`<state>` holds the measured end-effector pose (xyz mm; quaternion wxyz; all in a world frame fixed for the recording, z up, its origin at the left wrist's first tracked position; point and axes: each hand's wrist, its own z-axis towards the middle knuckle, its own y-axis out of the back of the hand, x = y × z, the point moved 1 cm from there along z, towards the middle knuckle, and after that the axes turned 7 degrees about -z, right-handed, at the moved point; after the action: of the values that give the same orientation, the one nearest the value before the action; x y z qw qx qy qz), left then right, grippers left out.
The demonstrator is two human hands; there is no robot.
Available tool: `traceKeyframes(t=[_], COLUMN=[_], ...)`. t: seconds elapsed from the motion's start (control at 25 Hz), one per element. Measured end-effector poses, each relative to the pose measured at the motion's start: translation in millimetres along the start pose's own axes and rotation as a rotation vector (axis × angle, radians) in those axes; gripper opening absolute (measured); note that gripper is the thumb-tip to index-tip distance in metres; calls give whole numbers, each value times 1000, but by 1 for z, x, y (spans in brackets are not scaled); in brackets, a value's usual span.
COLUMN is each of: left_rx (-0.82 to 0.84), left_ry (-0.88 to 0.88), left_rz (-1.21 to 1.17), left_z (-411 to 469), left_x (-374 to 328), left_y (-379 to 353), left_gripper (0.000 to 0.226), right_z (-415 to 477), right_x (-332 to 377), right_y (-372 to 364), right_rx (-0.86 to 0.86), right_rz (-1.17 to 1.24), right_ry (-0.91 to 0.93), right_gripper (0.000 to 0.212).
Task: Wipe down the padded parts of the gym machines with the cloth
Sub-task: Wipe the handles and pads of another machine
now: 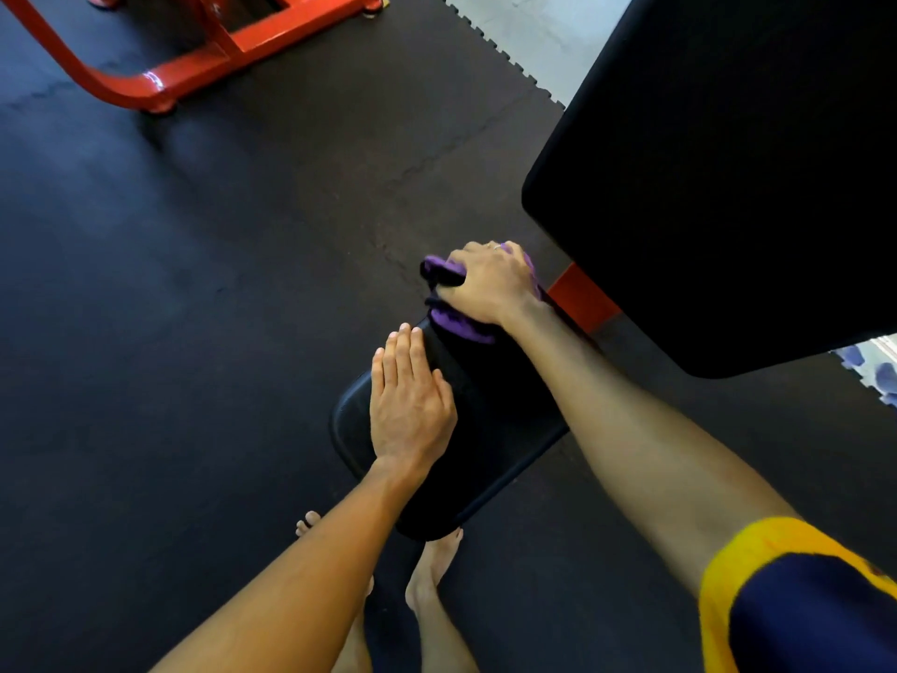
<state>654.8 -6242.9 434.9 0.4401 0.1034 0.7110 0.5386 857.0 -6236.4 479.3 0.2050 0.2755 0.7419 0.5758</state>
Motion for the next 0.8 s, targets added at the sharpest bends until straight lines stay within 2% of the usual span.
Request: traceKeyframes(t=[0.08, 0.2, 0.28, 0.36, 0.44, 0.6, 0.72, 0.8], left_rx=[-21, -68, -65, -68, -79, -68, -73, -65], left_ry=[-4, -35, -5, 68, 127, 192, 274, 292], left_rz=[-22, -43, -47, -34, -25, -67, -115, -116], left_z=[-1, -2, -6, -16, -31, -44, -38, -39], left_x=[1, 8, 12, 19, 26, 29, 25, 24], left_y=[-1, -4, -1, 6, 12, 15, 16, 15], left_gripper=[59, 57, 57, 57, 57, 59, 59, 58], right_z=[-24, -55, -57, -50, -54, -117, -148, -133], right_x=[5, -16, -38, -37, -15, 19, -2, -21], right_y=[-11, -30, -34, -33, -36, -53, -59, -52], right_rx=[-77, -171, -188, -169, -168, -231, -192, -180], right_rz=[111, 168, 148, 202, 170, 120, 3, -43], right_ry=[126, 311, 205, -37, -101, 240, 509, 485], right_gripper=[42, 59, 70, 69, 69, 76, 79, 81])
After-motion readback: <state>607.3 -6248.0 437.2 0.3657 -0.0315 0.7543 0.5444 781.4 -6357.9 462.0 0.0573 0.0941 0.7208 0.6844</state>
